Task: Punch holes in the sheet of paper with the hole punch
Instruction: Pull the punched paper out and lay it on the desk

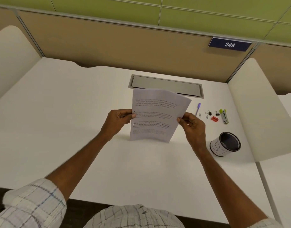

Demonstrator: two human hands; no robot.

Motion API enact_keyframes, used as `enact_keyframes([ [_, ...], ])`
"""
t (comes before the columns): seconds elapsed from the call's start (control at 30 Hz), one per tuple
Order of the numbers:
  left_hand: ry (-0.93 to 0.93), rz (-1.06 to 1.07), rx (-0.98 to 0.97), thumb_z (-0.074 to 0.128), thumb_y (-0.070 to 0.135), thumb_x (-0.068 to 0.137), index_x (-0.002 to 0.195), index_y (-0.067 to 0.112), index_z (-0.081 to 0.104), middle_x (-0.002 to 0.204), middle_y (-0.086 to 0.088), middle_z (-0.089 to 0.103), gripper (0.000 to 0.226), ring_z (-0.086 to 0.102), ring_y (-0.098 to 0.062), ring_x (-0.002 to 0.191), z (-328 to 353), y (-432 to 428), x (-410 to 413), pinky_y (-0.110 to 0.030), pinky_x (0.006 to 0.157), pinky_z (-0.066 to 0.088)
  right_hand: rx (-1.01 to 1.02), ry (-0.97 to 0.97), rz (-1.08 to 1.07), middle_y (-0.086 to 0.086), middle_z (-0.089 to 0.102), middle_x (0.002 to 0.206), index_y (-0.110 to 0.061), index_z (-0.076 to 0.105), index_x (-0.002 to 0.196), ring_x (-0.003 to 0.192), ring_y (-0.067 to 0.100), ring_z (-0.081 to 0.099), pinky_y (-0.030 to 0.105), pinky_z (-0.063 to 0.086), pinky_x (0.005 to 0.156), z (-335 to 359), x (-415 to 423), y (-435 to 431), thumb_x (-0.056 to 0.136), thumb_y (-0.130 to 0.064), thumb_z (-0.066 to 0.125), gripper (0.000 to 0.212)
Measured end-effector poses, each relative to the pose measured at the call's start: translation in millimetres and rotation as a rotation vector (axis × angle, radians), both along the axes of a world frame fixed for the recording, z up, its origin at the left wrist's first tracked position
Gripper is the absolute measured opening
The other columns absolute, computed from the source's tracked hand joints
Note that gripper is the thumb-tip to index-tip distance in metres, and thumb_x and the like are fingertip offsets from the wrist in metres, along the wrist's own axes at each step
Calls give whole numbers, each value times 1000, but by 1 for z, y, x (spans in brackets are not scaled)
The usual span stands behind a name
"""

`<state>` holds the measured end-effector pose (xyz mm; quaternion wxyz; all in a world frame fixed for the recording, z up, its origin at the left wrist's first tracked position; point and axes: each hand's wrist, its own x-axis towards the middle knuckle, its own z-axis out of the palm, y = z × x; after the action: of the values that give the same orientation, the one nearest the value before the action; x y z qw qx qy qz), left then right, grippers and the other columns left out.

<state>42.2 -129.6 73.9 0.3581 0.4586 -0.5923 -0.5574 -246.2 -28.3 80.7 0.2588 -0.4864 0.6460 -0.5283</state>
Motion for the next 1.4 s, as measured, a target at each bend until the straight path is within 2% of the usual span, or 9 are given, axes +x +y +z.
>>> enact_keyframes([
  [0.2, 36, 25, -40, 75, 26, 93, 111, 36, 78, 113, 11, 79, 21, 74, -10, 107, 0, 6, -1, -30, 92, 62, -34, -24, -16, -9, 77, 103, -24, 73, 109, 94, 13, 74, 28, 60, 84, -4, 0, 5, 92, -16, 69, 19],
  [0.37, -14, 38, 2, 75, 18, 92, 108, 34, 78, 108, 14, 79, 23, 74, -11, 106, -16, 16, -3, -43, 99, 60, 48, 95, 1, -11, 75, 101, -13, 73, 110, 90, 10, 72, 15, 56, 82, -17, 9, 13, 93, -9, 67, 19],
  [0.53, 42, 63, -40, 76, 24, 92, 106, 43, 78, 112, 12, 79, 23, 75, -11, 107, -13, 21, -4, -35, 99, 59, 18, 113, -50, -13, 75, 99, -17, 73, 107, 87, 2, 71, 12, 55, 79, -15, 6, 15, 93, -11, 67, 16],
  [0.67, 7, 39, -28, 75, 20, 93, 115, 29, 78, 115, 7, 79, 24, 74, -10, 109, -16, 21, -9, -38, 104, 57, 74, 146, -37, -10, 75, 99, -13, 73, 108, 89, 7, 71, 11, 54, 79, -18, 4, 17, 93, -9, 67, 17],
  [0.77, -12, 36, -21, 72, 14, 95, 126, 12, 74, 120, 0, 77, 31, 73, -14, 112, -16, 21, -12, -42, 106, 56, 105, 153, -23, -10, 74, 101, -10, 73, 110, 87, -2, 69, 15, 56, 83, -19, 7, 17, 93, -6, 67, 19],
  [0.9, 69, 87, -84, 72, 14, 95, 125, 12, 73, 117, -1, 78, 30, 75, -20, 109, -2, 16, -13, -36, 97, 60, 19, 162, -69, -12, 75, 97, -15, 74, 108, 83, -9, 68, 4, 49, 75, -2, 3, 10, 92, -11, 68, 17],
  [1.03, 144, 135, -94, 74, 13, 93, 113, 13, 75, 108, -3, 80, 20, 77, -24, 102, 15, 4, -14, -38, 93, 62, -51, 87, -64, -17, 74, 100, -16, 74, 109, 90, 1, 71, 11, 54, 80, 18, 3, -2, 93, -15, 68, 17],
  [1.23, 205, 174, -87, 75, 14, 92, 119, 8, 74, 109, -3, 80, 28, 78, -22, 99, 30, -7, -7, -31, 88, 63, -67, -114, -15, -4, 77, 106, -13, 73, 112, 98, 16, 73, 35, 59, 89, 30, 10, -23, 92, -14, 69, 21],
  [1.4, 231, 256, -63, 77, 17, 90, 121, 7, 75, 110, -3, 80, 32, 77, -20, 102, 31, -13, 12, -28, 89, 62, -71, -249, 2, 1, 78, 103, -10, 73, 109, 96, 21, 75, 41, 61, 87, 26, 29, -37, 91, -17, 72, 19],
])
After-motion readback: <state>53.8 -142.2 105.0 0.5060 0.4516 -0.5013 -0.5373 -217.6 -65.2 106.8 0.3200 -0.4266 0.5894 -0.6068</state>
